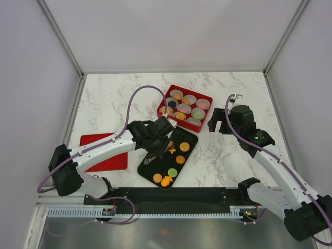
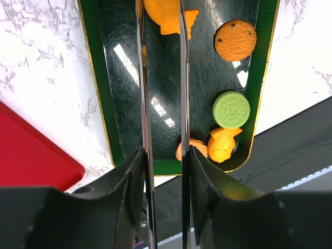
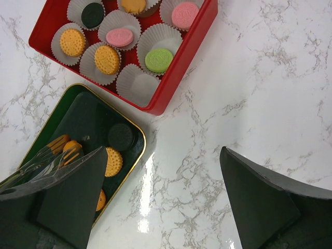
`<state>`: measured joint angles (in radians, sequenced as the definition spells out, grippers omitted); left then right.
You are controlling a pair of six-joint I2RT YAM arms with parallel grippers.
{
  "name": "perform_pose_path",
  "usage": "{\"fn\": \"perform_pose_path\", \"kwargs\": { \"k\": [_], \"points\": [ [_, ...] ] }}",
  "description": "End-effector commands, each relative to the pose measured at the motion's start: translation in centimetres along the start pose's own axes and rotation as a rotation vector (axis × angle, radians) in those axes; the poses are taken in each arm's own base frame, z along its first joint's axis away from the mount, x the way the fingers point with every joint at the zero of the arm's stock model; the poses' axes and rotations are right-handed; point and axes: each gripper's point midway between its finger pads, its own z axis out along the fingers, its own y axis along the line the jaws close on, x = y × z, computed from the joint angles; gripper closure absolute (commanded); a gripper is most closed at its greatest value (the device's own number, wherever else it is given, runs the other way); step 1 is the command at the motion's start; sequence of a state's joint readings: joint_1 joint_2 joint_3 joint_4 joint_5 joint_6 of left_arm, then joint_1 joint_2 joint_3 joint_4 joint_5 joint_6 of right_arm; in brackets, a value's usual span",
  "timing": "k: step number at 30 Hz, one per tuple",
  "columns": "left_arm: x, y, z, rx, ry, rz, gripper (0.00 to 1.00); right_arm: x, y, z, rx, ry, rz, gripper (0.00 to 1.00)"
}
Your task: Pack the cookies
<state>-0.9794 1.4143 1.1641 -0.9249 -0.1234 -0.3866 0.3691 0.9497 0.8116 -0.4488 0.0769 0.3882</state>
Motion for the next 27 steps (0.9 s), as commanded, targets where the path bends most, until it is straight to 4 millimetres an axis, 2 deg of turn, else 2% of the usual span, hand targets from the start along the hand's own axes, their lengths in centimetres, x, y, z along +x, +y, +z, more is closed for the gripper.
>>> {"fn": "perform_pose_path", "kwargs": {
  "k": [1,7,18,24,27],
  "points": [
    [-1.4,-0.4,-0.4,0.010,-0.049,0.006,0.60,-0.8,0.0,-0.3,0.002,-0.036,-0.001,0.02],
    [-2.0,-0.3,-1.2,0.011,-0.076,0.006,0.65,-0.9,0.0,-0.3,0.002,-0.038,0.000,0.02],
    [-4.8,-0.8,-5.2,0.051,-0.193,-0.005,0.67,-1.0,0.0,-0.3,0.004,-0.040,0.001,0.02],
    [-6.7,-1.1,-6.3,0.047,-0.236,0.001,0.67,-0.9,-0.1,-0.2,0.008,-0.037,0.001,0.02],
    [-7.2,-1.2,-6.0,0.044,-0.231,0.003,0.67,-0.9,-0.1,-0.1,0.008,-0.035,0.001,0.02]
  ]
}}
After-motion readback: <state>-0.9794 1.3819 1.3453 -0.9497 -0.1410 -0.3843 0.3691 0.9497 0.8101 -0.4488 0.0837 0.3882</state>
